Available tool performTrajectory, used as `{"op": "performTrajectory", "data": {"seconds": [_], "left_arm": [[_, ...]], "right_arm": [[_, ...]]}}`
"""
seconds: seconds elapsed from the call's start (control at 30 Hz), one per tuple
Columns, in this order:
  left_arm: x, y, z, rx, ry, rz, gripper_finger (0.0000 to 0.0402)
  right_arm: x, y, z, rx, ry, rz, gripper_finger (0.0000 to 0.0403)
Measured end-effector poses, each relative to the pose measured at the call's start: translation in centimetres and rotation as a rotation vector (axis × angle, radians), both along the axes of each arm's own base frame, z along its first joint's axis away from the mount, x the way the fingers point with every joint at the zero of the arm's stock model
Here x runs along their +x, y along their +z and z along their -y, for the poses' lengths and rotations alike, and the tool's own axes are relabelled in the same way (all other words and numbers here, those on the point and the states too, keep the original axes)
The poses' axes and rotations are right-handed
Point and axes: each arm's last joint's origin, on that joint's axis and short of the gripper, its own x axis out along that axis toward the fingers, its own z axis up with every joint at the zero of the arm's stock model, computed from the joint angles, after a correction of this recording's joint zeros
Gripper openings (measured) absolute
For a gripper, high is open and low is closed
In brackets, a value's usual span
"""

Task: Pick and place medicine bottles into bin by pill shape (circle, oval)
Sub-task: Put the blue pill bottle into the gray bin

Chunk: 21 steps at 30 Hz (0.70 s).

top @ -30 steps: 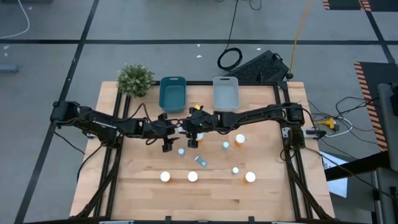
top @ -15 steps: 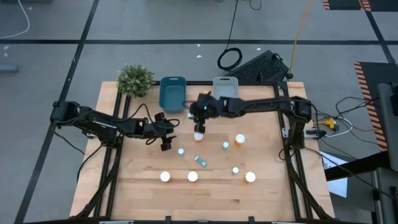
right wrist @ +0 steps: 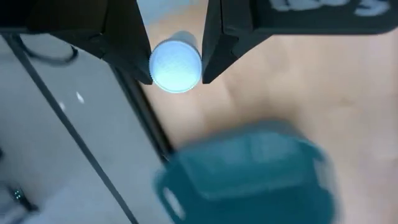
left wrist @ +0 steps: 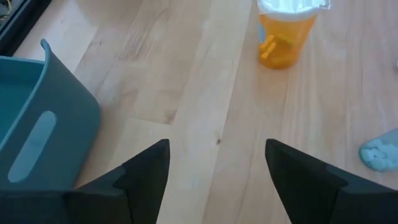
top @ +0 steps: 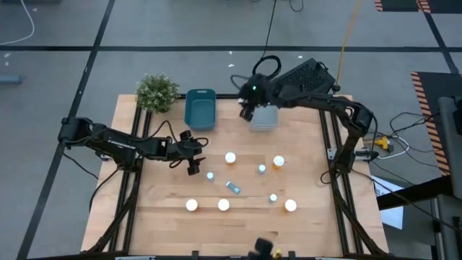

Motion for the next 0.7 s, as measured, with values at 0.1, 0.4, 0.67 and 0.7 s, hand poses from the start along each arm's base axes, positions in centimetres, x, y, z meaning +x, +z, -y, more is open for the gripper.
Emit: {"op": "performTrajectory", "data": {"seconds": [0.1,0.4,0.67,0.7], "left_arm": [[0.0,0.0,0.0,-0.008,0.008,0.005,0.0269],[0.0,0.0,0.0,-0.015,0.014,0.007,0.0269],[0.0,0.0,0.0,-0.015,0.014,0.007,0.0269],[0.0,0.0,0.0,-0.015,0.013,0.007,0.0269]], "right_arm": [[-1.4,-0.5,1.8,0.028,-0.074,-0.015,0.0123],[-4.6,-3.4,4.2,0.1,-0.206,-0.065,0.0123],[-6.2,-5.8,5.2,0.08,-0.25,-0.037,0.0123],[-6.5,-6.2,5.3,0.074,-0.258,-0.03,0.0123]]}}
